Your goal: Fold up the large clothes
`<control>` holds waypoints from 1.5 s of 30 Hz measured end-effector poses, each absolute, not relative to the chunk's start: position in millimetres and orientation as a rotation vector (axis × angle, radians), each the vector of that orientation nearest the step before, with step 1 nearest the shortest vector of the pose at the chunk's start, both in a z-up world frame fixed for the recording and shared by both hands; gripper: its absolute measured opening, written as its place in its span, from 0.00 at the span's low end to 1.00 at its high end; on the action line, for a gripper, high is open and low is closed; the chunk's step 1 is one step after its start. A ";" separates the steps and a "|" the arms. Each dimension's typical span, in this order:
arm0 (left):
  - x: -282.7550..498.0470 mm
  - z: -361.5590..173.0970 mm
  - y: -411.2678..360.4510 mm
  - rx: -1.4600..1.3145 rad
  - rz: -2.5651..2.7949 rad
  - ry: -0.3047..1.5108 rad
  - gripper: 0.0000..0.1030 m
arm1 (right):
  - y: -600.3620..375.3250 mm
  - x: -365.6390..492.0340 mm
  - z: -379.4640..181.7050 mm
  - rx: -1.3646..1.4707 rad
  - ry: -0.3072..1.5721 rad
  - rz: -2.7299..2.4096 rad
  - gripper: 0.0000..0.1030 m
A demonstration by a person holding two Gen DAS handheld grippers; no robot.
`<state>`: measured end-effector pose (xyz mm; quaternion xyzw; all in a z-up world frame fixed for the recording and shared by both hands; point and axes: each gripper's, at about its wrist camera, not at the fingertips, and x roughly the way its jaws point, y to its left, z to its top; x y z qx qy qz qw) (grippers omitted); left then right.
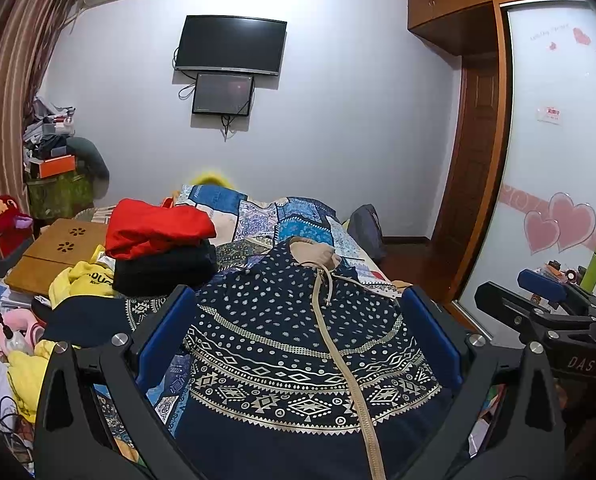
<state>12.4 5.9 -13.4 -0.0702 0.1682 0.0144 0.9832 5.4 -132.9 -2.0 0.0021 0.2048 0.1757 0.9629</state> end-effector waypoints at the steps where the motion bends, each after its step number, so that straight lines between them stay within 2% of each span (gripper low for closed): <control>1: 13.3 -13.2 6.9 -0.140 0.029 0.340 1.00 | -133.0 5.5 -2.5 0.004 0.417 0.356 1.00; 17: 47.8 -22.8 33.3 -0.124 0.077 0.365 1.00 | -121.8 48.9 -5.5 0.002 0.453 0.340 1.00; 27: 94.1 -38.9 116.8 -0.183 0.252 0.385 1.00 | -100.6 117.1 -21.4 -0.048 0.515 0.319 1.00; 33: 122.8 -79.4 205.7 -0.302 0.417 0.508 1.00 | -86.6 168.7 -54.0 -0.048 0.655 0.316 1.00; 39: 132.3 -152.3 293.2 -0.570 0.417 0.695 0.99 | -73.8 201.2 -89.5 -0.047 0.783 0.293 1.00; 42: 128.6 -187.6 321.1 -0.702 0.413 0.756 0.93 | -70.8 214.1 -104.2 -0.045 0.836 0.288 1.00; 45: 122.7 -224.3 345.1 -0.891 0.357 0.787 0.91 | -68.5 223.6 -113.9 -0.035 0.866 0.288 1.00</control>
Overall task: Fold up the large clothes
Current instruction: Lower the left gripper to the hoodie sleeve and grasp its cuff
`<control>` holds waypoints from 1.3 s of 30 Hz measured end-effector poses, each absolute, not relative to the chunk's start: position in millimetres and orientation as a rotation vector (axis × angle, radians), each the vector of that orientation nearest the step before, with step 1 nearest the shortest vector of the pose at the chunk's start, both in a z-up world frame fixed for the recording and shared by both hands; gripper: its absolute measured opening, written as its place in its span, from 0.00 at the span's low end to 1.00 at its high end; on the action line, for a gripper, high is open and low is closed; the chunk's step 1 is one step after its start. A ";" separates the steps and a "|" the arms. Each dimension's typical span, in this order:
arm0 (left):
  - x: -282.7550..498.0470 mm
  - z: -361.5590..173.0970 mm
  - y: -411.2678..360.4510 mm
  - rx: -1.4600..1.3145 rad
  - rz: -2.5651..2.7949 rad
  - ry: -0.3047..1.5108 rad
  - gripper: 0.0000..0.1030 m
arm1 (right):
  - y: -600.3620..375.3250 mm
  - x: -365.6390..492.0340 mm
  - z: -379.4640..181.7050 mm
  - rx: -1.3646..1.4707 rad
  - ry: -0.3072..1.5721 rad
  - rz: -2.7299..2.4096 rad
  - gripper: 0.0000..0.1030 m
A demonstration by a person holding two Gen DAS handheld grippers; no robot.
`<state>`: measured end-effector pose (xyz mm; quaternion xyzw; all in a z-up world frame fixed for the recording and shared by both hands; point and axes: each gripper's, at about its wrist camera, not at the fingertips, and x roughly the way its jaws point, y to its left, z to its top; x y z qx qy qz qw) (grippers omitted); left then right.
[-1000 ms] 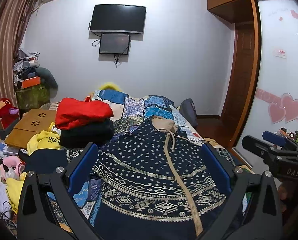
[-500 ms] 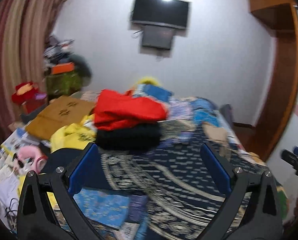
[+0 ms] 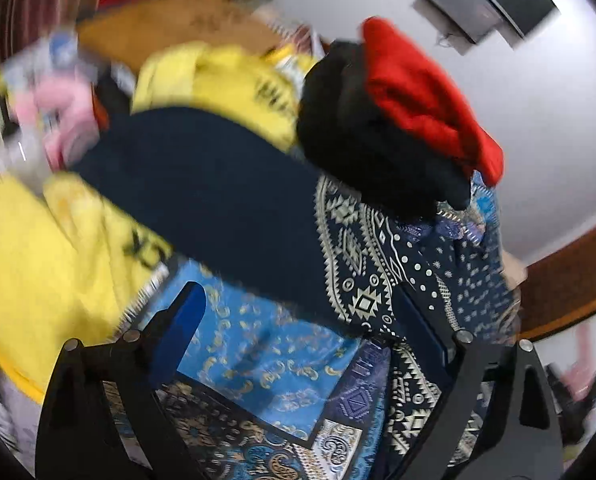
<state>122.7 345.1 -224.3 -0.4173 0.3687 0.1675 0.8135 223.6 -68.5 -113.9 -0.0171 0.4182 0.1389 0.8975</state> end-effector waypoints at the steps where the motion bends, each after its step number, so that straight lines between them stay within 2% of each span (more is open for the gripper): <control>1: 122.0 -234.9 351.1 -0.955 0.336 0.791 0.91 | -68.5 224.5 -115.9 -0.038 0.877 0.286 1.00; 7: 122.5 -273.7 377.4 -1.131 0.348 0.761 0.89 | -65.9 230.5 -120.5 -0.062 0.882 0.269 1.00; 14: 131.4 -281.7 408.5 -1.108 0.462 0.637 0.88 | -57.2 231.3 -123.0 -0.103 0.886 0.267 1.00; 17: 134.4 -288.4 420.9 -1.123 0.490 0.591 0.85 | -52.9 229.0 -120.4 -0.118 0.881 0.271 1.00; 19: 140.2 -286.8 423.5 -1.086 0.518 0.592 0.74 | -50.8 225.5 -117.1 -0.125 0.873 0.270 1.00; 21: 148.8 -280.3 424.4 -0.983 0.566 0.638 0.52 | -49.1 221.2 -112.6 -0.136 0.858 0.272 1.00; 22: 153.9 -274.9 423.5 -0.907 0.601 0.670 0.46 | -48.1 217.9 -108.8 -0.147 0.846 0.273 1.00; 23: 156.9 -270.9 422.7 -0.843 0.633 0.689 0.35 | -47.4 215.2 -105.9 -0.158 0.834 0.273 1.00; 25: 165.4 -254.6 414.5 -0.624 0.741 0.729 0.26 | -46.2 209.9 -100.3 -0.185 0.807 0.269 1.00; 27: 170.1 -240.0 408.3 -0.515 0.763 0.724 0.11 | -46.0 206.4 -95.4 -0.211 0.780 0.256 1.00; 28: 171.2 -226.4 403.8 -0.474 0.753 0.703 0.08 | -46.0 204.3 -92.5 -0.226 0.762 0.250 1.00; 33: 168.0 -158.5 377.3 -0.401 0.660 0.566 0.05 | -49.1 197.5 -80.8 -0.278 0.710 0.255 1.00; 39: 178.9 -70.1 328.7 -0.456 0.439 0.392 0.05 | -64.9 188.8 -74.1 -0.254 0.673 0.247 1.00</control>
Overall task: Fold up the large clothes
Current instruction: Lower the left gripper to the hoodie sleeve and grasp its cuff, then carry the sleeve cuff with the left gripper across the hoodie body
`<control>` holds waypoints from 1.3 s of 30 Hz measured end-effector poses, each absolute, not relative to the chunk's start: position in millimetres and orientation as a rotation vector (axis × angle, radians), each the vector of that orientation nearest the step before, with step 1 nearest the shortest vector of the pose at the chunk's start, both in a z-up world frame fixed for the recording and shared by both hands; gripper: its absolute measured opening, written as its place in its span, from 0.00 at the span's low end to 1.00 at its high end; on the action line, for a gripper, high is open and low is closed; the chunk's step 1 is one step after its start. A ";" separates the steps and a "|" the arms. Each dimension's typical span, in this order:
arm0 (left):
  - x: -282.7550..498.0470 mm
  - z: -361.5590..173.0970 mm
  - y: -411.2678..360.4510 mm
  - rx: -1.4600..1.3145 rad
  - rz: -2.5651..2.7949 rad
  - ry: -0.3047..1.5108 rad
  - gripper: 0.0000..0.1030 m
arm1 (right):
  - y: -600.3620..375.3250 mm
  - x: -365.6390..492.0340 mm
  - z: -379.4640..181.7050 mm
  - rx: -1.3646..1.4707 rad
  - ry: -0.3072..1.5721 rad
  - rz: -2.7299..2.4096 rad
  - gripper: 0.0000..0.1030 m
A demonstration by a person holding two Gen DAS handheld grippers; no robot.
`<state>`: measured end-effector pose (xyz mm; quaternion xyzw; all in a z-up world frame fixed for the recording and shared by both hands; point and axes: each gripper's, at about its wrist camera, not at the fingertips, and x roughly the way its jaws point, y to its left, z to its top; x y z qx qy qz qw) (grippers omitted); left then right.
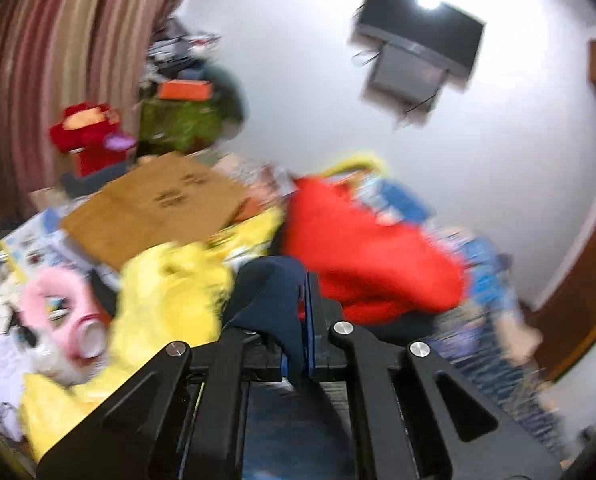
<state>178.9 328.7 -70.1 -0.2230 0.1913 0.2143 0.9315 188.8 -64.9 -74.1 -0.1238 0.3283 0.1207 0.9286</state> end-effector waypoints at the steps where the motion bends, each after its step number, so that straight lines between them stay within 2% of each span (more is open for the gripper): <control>1: 184.2 -57.6 319.4 -0.468 0.399 0.375 0.05 | -70.4 188.0 -73.9 -0.239 0.670 0.246 1.00; 7: 224.7 -4.7 251.9 -0.499 0.201 0.342 0.05 | -101.6 184.7 -70.0 -0.186 0.656 0.219 1.00; 13: 276.9 8.1 177.9 -0.484 0.030 0.391 0.05 | -144.2 182.9 -66.6 -0.104 0.648 0.172 1.00; 20: 321.4 -19.7 63.2 -0.313 -0.136 0.588 0.05 | -184.6 184.8 -76.6 -0.070 0.688 0.080 1.00; 26: 329.8 -69.0 -6.4 -0.168 -0.224 0.754 0.05 | -199.8 181.5 -86.5 -0.059 0.719 0.064 1.00; 34: 321.4 -131.2 -54.9 -0.087 -0.364 0.985 0.05 | -195.4 180.2 -84.8 -0.071 0.711 0.086 1.00; 39: 306.9 -141.8 -63.0 -0.025 -0.438 1.078 0.05 | -190.3 182.0 -82.2 -0.044 0.717 0.123 1.00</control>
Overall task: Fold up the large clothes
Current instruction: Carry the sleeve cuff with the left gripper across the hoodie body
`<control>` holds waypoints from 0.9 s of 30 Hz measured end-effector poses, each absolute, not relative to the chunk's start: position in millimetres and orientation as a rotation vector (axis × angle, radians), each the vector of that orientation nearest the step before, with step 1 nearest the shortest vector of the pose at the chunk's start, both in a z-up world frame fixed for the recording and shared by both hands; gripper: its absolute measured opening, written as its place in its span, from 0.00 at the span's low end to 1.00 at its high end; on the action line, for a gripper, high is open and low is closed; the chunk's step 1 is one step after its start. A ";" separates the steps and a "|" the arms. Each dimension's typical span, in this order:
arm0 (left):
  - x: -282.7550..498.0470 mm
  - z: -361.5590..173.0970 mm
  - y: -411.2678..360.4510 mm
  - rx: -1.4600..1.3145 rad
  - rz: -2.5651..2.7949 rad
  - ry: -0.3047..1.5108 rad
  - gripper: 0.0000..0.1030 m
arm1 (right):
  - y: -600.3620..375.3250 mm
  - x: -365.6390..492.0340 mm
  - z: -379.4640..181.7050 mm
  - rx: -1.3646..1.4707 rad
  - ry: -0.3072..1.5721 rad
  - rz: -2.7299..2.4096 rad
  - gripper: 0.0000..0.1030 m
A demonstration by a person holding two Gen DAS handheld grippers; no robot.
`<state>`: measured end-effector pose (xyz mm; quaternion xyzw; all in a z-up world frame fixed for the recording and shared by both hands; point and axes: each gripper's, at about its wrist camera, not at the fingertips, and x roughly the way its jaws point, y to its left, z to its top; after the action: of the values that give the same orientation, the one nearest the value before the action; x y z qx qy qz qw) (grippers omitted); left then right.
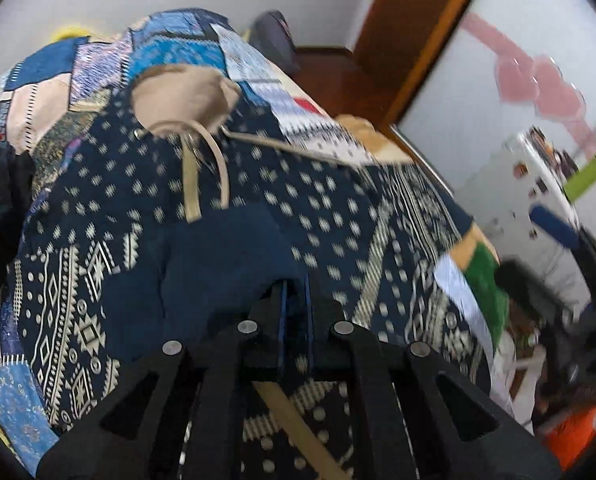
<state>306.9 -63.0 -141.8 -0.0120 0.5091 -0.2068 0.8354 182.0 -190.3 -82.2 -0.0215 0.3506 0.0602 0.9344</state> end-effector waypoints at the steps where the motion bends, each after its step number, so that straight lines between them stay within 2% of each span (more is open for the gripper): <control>1: 302.0 -140.7 -61.5 -0.020 -0.449 1.081 0.07 | -188.5 182.0 -80.7 -0.043 0.720 0.132 1.00; 4: 286.7 -130.3 -48.4 -0.016 -0.464 1.060 0.20 | -180.1 183.5 -79.4 -0.054 0.729 0.151 1.00; 6: 275.5 -120.4 -34.1 -0.004 -0.451 1.018 0.40 | -172.1 185.4 -78.6 -0.070 0.738 0.171 1.00; 8: 269.1 -112.8 -19.3 0.006 -0.415 0.980 0.45 | -161.3 188.5 -78.6 -0.092 0.749 0.195 1.00; 14: 256.6 -116.7 53.0 0.014 -0.224 0.969 0.46 | -114.8 195.9 -87.3 -0.198 0.797 0.324 1.00; 22: 232.1 -158.1 138.9 -0.076 -0.040 1.044 0.46 | -46.6 219.4 -126.3 -0.257 0.932 0.529 1.00; 27: 220.5 -188.9 154.0 -0.092 -0.016 1.096 0.46 | -20.0 238.4 -147.8 -0.258 1.025 0.576 0.93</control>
<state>220.5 154.0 -188.9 -0.0435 0.5209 -0.0075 0.8525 238.4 -20.0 -147.8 -0.1214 0.4820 0.2707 0.8244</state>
